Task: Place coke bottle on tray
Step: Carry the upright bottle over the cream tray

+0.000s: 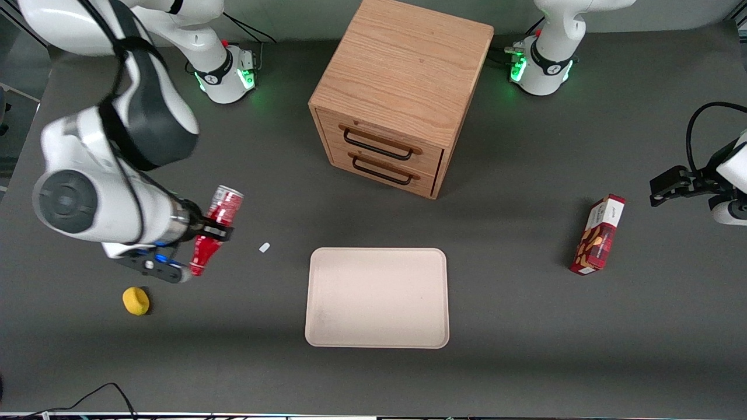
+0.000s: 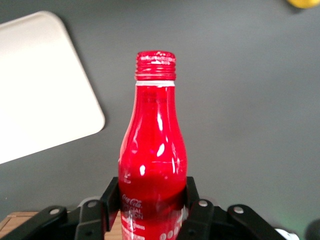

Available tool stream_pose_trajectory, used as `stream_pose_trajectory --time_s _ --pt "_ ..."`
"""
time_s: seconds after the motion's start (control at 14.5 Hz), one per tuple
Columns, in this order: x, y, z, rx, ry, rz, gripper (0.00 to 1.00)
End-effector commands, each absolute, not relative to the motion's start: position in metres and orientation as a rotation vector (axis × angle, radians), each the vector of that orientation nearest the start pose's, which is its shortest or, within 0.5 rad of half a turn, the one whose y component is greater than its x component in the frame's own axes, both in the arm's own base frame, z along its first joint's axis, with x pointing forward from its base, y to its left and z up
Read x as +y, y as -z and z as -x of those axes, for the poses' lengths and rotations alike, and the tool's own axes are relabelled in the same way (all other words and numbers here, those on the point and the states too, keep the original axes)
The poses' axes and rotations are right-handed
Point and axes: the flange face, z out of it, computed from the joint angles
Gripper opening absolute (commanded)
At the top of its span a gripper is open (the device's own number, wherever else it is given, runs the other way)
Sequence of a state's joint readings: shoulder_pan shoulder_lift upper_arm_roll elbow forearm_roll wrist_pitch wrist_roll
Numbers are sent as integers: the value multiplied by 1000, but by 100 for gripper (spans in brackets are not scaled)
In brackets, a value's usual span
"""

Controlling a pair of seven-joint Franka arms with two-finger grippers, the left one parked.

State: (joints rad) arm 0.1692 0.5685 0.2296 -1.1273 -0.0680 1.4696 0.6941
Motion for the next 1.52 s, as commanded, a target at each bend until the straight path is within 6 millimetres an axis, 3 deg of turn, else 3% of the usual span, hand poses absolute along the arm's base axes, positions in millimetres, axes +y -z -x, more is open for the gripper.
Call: stream_pose_trajectory --time_s 0.0,0.14,0.41,0.69,0.9,1.45 --pt "290 -435 -669 317 -234 3216 0" --pt "315 -407 -673 196 -182 3210 0" --pt "338 -332 -692 -44 -93 3164 0" --pt "338 -273 -706 -135 -9 3153 0" --pt "342 -247 -710 -140 40 3142 0" --pt "347 -209 -709 -133 77 3153 0"
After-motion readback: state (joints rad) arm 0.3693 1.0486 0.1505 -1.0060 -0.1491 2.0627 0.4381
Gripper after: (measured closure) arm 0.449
